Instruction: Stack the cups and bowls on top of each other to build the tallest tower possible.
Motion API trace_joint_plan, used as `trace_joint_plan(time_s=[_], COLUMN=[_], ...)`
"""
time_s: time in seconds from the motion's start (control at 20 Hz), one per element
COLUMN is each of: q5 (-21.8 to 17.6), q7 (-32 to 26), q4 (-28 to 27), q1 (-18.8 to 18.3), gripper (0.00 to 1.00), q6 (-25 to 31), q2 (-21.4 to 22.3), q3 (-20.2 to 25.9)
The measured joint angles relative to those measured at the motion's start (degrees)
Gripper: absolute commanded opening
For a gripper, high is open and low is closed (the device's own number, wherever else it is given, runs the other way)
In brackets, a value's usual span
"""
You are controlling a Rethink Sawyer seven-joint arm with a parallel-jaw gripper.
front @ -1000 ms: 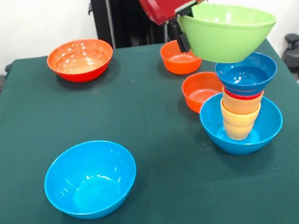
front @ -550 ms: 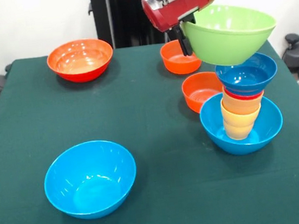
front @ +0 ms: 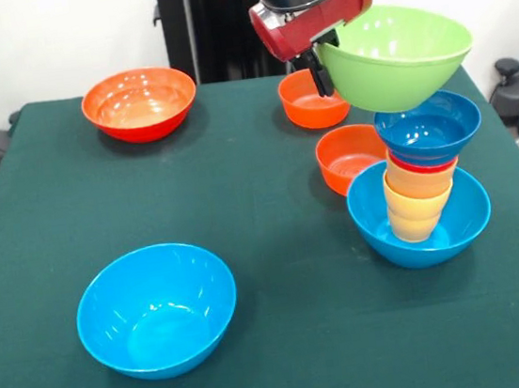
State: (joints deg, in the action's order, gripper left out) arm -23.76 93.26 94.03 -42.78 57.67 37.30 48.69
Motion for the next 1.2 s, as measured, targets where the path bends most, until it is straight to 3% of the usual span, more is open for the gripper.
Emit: trace_joint_plan(time_s=[1.2], q5=[1.08], q7=[0.0], q4=[0.0], q1=[-0.12], gripper=[0.0], q6=[0.11], q2=[-0.43], q3=[0.0])
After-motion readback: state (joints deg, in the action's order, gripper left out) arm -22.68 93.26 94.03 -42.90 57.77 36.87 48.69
